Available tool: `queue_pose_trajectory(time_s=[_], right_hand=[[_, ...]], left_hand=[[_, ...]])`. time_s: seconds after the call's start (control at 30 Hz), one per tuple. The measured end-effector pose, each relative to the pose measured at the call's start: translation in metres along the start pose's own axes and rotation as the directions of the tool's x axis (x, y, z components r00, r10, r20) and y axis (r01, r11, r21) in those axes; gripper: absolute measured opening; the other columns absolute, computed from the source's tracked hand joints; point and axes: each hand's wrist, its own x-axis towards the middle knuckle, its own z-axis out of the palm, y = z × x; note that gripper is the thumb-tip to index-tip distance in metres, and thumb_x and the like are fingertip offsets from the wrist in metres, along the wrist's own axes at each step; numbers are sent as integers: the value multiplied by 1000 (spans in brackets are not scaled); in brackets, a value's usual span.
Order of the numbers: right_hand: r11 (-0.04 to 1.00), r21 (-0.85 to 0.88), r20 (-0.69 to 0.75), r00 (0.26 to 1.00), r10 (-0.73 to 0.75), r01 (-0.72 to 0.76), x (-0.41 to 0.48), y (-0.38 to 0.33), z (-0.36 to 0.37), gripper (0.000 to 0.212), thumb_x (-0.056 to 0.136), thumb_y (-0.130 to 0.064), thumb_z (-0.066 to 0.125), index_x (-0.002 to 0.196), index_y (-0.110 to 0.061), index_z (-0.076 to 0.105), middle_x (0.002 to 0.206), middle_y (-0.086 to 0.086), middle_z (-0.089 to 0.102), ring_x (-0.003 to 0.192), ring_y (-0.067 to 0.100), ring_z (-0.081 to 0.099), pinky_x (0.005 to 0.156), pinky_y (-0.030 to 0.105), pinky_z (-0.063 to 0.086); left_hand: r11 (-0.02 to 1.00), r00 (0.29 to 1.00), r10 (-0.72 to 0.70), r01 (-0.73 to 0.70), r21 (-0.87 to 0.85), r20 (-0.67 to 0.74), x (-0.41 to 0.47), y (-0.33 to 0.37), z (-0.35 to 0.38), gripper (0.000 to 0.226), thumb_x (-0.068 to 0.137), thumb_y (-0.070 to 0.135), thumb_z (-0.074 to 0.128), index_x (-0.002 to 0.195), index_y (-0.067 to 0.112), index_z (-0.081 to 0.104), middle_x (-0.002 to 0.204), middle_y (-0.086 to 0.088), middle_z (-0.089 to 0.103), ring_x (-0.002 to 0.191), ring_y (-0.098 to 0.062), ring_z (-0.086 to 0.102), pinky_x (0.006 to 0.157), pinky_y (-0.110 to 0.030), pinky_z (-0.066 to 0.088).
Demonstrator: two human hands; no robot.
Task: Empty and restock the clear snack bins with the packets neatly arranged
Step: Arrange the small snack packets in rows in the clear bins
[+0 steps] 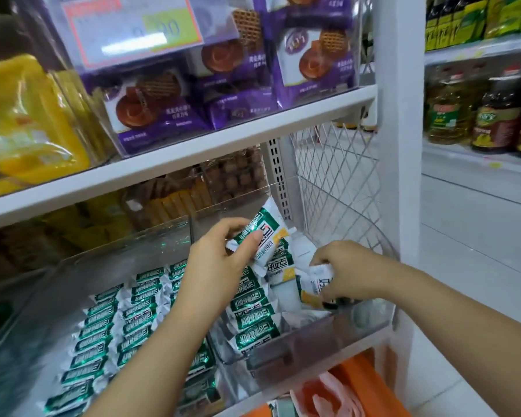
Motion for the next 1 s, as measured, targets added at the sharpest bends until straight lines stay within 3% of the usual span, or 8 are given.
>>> queue_pose_trajectory(time_s=[0.13,0.23,0.33,0.4,0.57,0.73,0.9,1.0], right_hand=[[975,172,-188,976,-106,140,-8,3,-27,38,79,-19,70,113,-29,57,110,-12,54,89,17,57,68,15,42],[917,343,-264,958,-113,202,-18,3,-46,43,76,-17,75,100,-40,49,99,-16,54,78,22,61,67,27,46],[708,644,-294,948,-120,290,-23,0,-53,47,72,-3,78,99,-28,49,89,2,66,75,14,56,68,26,47],[601,735,-273,949,-159,313,-24,-3,-52,41,74,5,74,98,-20,51,80,-5,71,74,10,62,66,21,51],[636,671,-284,925,-254,381,-26,-13,-50,27,79,-6,74,99,-21,64,94,-6,72,71,9,67,62,20,51],[640,650,-275,912,-305,410,-26,-21,-43,23,81,-13,73,100,-23,66,95,-12,69,76,1,65,66,20,53],[656,657,-259,929,-265,371,-17,-22,-31,22,80,-20,74,98,-29,64,101,-13,69,95,0,64,83,23,53],[692,624,-273,931,-241,362,-14,-24,-26,29,73,-35,76,99,-32,63,103,-15,68,91,4,67,81,26,54]], left_hand=[[999,1000,-25,25,-20,-4,2,0,-3,15,87,43,61,102,39,58,107,12,65,75,-23,67,60,-26,43],[999,999,-34,35,-28,19,2,2,-6,23,86,44,63,107,36,59,101,6,66,75,-13,64,61,-22,39],[998,998,-31,34,-53,55,2,4,-7,26,82,44,67,106,38,57,88,5,62,85,-11,58,73,-22,41],[996,996,-35,41,-80,76,1,7,-8,24,81,40,68,103,35,59,75,11,59,76,-7,53,68,-18,40],[957,988,-19,63,-284,154,0,8,-9,22,85,23,62,92,3,57,48,12,55,46,-4,43,48,-19,33],[941,973,0,79,-328,232,-3,14,-11,30,81,34,55,92,6,61,64,4,69,52,-4,56,51,-17,43],[956,948,9,85,-281,319,-2,8,-15,49,84,61,53,101,18,69,93,-5,74,82,-25,66,82,-37,50],[949,935,42,73,-307,351,-4,11,-16,43,78,52,67,105,19,67,96,5,74,89,-12,69,83,-24,51]])
